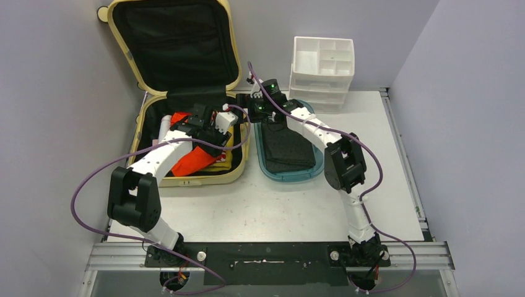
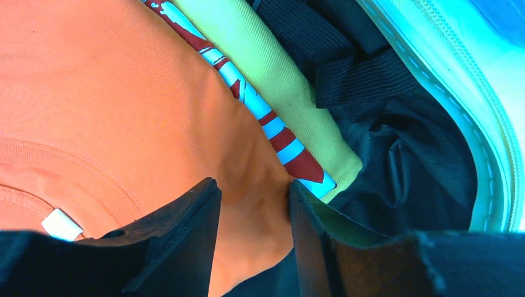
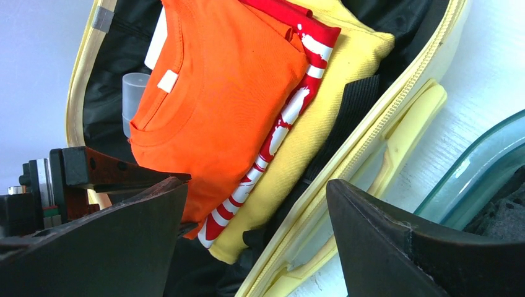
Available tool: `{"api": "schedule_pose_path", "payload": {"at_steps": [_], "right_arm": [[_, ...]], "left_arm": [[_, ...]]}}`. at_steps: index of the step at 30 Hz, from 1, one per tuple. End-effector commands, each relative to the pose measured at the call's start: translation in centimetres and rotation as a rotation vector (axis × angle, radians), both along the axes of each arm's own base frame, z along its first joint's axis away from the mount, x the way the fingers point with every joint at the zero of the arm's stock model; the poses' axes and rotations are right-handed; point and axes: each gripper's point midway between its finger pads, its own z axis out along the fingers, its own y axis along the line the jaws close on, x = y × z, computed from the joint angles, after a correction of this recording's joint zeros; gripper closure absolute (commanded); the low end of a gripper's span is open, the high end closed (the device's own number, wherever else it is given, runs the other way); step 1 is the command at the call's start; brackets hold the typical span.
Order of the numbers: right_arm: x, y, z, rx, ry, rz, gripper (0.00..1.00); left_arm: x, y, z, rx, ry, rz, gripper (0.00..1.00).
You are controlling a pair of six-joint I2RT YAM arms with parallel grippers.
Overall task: Open, take out, and arrange the luggage
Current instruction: Pick up the clothes from the luggage.
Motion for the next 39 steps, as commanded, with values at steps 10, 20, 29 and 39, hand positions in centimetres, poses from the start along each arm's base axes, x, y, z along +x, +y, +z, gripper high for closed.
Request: {"api": "schedule_pose_path", "payload": {"at_steps": [10, 20, 29, 39], "right_arm": [[-0.6, 2.9, 3.1, 0.057, -0.073, 0.035, 0.15], [-1.5, 4.6, 1.8, 0.044, -0.06, 0.049, 0.15], [-3.8, 7.2, -0.1, 0.04, -0.012, 0.081, 0.14], [-4.5, 7.8, -2.8, 0.109, 0.151, 0.083, 0.15]], "left_arm": [[-1.3, -1.1, -1.3, -0.04, 0.078, -0.053, 0.73], [1.5, 0.4, 2.6, -0.169, 0.002, 0.011, 1.0], [2.0, 2.2, 5.4, -0.281, -0.074, 0.033, 1.0], [1.7, 1.9, 6.9, -0.373, -0.124, 0.028, 1.0]]}}
